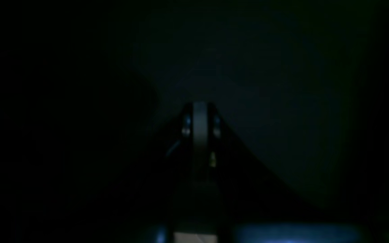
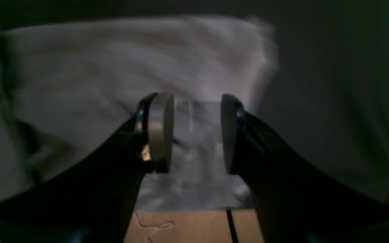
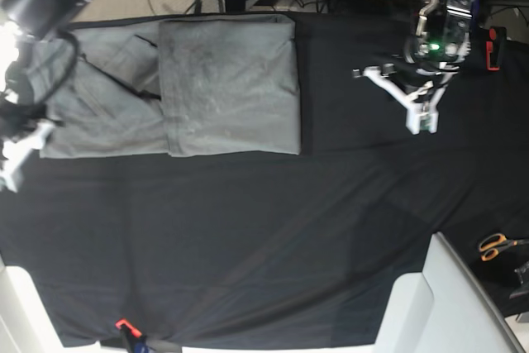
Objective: Fold the T-shirt properly
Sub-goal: 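Release the shirt and raise the right gripper away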
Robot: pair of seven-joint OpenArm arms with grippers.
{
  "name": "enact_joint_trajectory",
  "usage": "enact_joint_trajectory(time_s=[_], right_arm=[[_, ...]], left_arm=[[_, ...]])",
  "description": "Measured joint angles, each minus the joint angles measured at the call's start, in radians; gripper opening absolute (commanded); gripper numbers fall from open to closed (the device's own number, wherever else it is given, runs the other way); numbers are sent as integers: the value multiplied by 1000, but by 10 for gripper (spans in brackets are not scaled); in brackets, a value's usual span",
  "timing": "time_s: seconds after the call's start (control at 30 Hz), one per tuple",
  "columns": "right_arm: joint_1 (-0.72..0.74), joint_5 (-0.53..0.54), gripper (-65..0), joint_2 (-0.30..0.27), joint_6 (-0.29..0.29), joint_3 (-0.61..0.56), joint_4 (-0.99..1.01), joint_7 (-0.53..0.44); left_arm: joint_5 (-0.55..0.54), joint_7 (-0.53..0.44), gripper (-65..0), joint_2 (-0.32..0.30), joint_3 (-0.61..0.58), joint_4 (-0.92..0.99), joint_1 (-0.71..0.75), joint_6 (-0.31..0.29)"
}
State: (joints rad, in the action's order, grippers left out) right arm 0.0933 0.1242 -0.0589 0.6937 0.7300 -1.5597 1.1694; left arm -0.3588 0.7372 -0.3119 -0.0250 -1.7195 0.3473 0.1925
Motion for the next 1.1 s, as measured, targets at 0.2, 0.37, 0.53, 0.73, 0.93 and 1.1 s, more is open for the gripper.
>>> enact_joint_trajectory(time_s=[0.2,0.37,0.53,0.73,0.93,1.1], right_arm=[[5,16,-435,-119,6,112,177,-12],[6,125,-435,-221,1,234,332,-14],[6,354,-204,-298,-1,255,576,-2],[-3,617,-32,-365,0,253,735,-7],[-2,612,-32,-369,-2,212,745,-34],[-38,629,-32,-377,2,21,750,-188]], left_arm=[[-5,-15,-650,55,-116,-73,-21,-8],[7,-8,-650,54,-120,-63,-10,-6],[6,-15,-650,12,-79,-63,11,-7],[14,-14,-650,7,122,-62,92,-3],[16,-14,-650,-19,278,-63,169,-126],[15,-14,-650,-13,406,-63,213,-198]])
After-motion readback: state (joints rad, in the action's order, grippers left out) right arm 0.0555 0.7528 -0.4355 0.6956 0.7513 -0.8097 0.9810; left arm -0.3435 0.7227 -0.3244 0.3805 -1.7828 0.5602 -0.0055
